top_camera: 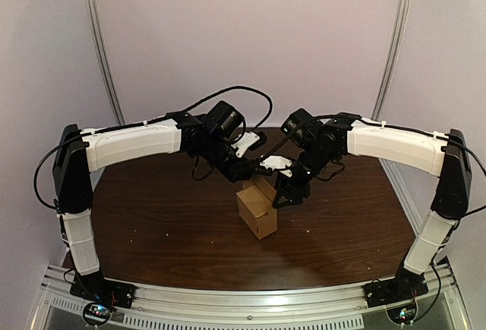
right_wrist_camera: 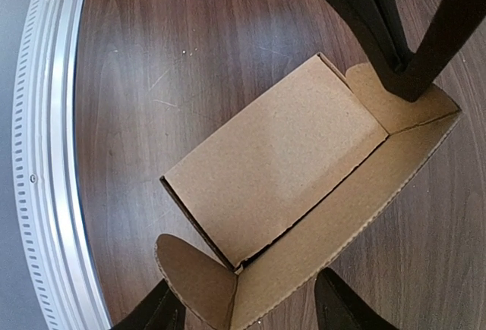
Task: Fold the paper box
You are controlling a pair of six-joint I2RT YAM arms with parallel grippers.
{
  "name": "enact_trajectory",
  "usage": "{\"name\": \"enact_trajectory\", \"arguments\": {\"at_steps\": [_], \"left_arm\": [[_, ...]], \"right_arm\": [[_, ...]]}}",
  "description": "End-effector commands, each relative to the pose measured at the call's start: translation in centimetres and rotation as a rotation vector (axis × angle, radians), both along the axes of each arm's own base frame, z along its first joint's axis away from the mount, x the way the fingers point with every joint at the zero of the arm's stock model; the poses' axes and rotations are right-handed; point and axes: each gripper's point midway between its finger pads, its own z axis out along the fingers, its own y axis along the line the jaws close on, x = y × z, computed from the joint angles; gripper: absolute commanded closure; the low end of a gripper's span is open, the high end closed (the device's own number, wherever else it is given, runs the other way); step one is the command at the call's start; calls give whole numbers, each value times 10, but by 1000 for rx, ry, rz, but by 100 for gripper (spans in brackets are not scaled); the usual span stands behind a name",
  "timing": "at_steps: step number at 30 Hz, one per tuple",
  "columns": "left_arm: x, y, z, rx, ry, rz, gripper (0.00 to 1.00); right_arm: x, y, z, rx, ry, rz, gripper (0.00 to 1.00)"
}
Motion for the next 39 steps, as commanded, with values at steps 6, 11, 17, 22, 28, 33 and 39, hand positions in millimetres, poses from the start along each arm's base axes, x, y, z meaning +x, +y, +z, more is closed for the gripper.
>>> {"name": "enact_trajectory", "arguments": {"at_steps": [6,11,17,22,28,33,39], "left_arm": [[-3,-7,6,-18,10,-12,100],[-6,-7,6,-17,17,-24,100],[-9,-8,5,-13,18,-39,100],[-12,-9,7,-15,25,-47,100],[-12,-9,10,-14,22,-47,100],[-11,-9,9,-12,21,-46,100],[-14,-10,10,-18,28,-59,100]], "right_arm": [[11,10,2,6,5,-54,49],[11,7,2,4,21,-67,52],[17,5,5,48,90,-96,56],[24,3,6,70,135,-121,57],[23,-1,5,86,172,-111,57],[16,-5,7,93,138,-60,55],[8,-8,9,83,114,3,55]]}}
